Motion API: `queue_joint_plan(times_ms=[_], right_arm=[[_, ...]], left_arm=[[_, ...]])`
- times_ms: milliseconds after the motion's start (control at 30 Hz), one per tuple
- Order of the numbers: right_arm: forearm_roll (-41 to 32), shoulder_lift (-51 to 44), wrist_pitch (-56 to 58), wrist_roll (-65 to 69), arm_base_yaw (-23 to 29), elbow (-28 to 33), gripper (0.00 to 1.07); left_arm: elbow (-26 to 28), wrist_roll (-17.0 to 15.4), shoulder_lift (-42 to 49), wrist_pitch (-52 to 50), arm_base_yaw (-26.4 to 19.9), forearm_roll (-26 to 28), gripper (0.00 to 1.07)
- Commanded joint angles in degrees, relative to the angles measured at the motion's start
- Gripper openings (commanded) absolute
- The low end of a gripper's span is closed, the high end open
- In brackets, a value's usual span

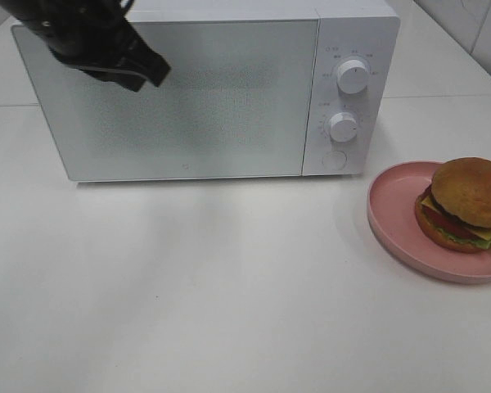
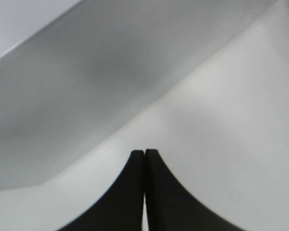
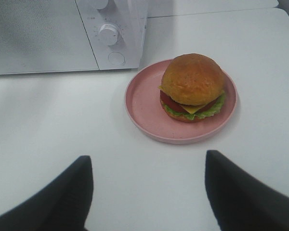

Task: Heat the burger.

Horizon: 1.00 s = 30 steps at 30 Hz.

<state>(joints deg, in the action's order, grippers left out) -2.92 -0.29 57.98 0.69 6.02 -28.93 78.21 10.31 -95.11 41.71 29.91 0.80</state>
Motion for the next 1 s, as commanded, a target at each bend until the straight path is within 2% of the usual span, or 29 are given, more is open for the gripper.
queue_joint_plan(times_ms=[33,100,133,167,233,267,300,333,400,433,467,533,567,600,667,700,733,800,833,900,1000], right_arm=[[0.17,-1.49,-0.69,-0.69,0.00,0.06,0.64],[0.17,-1.49,-0.69,-0.69,0.00,0.06,0.64],[0.17,-1.49,-0.69,-0.69,0.00,0.06,0.64],[0.17,-1.49,-0.69,-0.69,0.00,0.06,0.64],[0.17,-1.49,-0.69,-0.69,0.00,0.06,0.64],[0.17,-1.49,-0.69,-0.69,0.00,0.06,0.64],[0.17,-1.49,-0.69,-0.69,0.00,0.06,0.64],[0.17,-1.49,-0.69,-0.69,0.00,0.06,0.64],[0.17,-1.49,-0.74,-0.34,0.00,0.06,0.64],[0.17,-1.49,-0.74,-0.34,0.00,0.06,0.64],[0.17,-1.49,-0.74,-0.34,0.00,0.06,0.64],[0.17,-1.49,-0.74,-0.34,0.00,0.06,0.64],[0.17,-1.49,-0.74,-0.34,0.00,0.06,0.64],[0.17,-1.49,-0.74,-0.34,0.00,0.06,0.64],[0.17,-1.49,-0.74,-0.34,0.00,0.06,0.64],[0.17,-1.49,-0.74,-0.34,0.00,0.06,0.64],[0.17,-1.49,-0.74,-0.34,0.00,0.06,0.64],[0.17,-1.49,-0.74,-0.34,0.00,0.06,0.64],[0.17,-1.49,-0.74,-0.34,0.00,0.06,0.64],[0.17,-1.49,-0.74,-0.34,0.00,0.06,0.64],[0.17,-1.49,-0.74,-0.34,0.00,0.06,0.64]], left_arm=[[-1.78,-1.72,2.69,3.50,-2.41,0.63,0.00],[-5.33,-1.72,6.65,5.21,-5.96,0.74,0.00],[-5.33,-1.72,6.65,5.21,-5.96,0.74,0.00],[-8.42,-2.18,10.03,5.33,-8.37,0.80,0.00],[-10.14,-2.69,12.09,5.33,-9.74,0.80,0.00],[-13.24,-3.15,16.04,5.33,-12.66,0.80,0.00],[-13.24,-3.15,16.04,5.33,-12.66,0.80,0.00],[-16.44,-3.21,20.63,5.61,-15.30,0.80,0.00],[-18.22,-3.09,23.03,6.13,-16.73,0.69,0.00],[-21.77,-2.81,27.39,7.79,-19.25,0.23,0.00],[-21.77,-2.81,27.39,7.79,-19.25,0.23,0.00],[-26.53,-2.98,34.38,10.26,-22.92,-0.06,0.00],[-26.53,-2.98,34.38,10.26,-22.92,-0.06,0.00],[-29.34,-3.09,39.71,11.06,-24.29,-0.06,0.00],[-30.71,-3.27,42.34,11.52,-24.75,-0.06,0.00],[-32.95,-3.78,47.10,13.01,-25.27,-0.06,0.00],[-32.95,-3.78,47.10,13.01,-25.27,-0.06,0.00],[-36.15,-4.30,54.55,15.58,-25.27,-0.06,0.00],[-36.15,-4.30,54.55,15.58,-25.27,-0.06,0.00],[-38.45,-4.41,62.22,17.93,-25.27,0.17,0.00],[-39.76,-4.47,66.75,19.14,-25.27,0.46,0.00]])
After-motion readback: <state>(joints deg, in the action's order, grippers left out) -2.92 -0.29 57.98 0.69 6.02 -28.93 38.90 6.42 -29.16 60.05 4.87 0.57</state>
